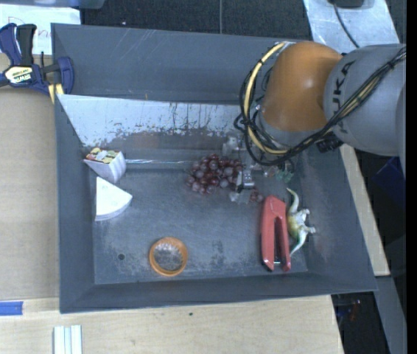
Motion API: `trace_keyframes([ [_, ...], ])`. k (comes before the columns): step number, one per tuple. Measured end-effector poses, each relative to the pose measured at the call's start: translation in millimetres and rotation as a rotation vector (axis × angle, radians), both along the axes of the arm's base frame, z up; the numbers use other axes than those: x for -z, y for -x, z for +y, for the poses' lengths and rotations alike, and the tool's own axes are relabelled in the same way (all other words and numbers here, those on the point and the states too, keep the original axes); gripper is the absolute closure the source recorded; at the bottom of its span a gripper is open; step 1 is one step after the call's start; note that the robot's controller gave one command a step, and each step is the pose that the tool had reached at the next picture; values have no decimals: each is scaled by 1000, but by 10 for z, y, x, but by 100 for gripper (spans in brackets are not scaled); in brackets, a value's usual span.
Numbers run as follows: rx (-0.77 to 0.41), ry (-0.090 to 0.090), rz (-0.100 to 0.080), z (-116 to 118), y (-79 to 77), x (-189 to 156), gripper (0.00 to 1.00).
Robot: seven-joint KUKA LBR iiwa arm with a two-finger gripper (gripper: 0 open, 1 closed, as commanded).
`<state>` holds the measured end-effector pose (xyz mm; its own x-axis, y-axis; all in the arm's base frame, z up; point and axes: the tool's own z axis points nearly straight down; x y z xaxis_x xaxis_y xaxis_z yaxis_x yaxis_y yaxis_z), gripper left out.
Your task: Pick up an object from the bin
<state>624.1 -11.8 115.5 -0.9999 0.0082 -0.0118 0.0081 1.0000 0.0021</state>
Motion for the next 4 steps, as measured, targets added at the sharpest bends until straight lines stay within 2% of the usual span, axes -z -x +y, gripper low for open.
trace_keyframes([
  [1,-1,2,3,-1,-27,41,0],
  [2,90,-1,4,-178,40,465,0],
  [3,110,-1,-7,-183,17,451,100],
  [4,114,-1,-7,-184,17,451,100],
])
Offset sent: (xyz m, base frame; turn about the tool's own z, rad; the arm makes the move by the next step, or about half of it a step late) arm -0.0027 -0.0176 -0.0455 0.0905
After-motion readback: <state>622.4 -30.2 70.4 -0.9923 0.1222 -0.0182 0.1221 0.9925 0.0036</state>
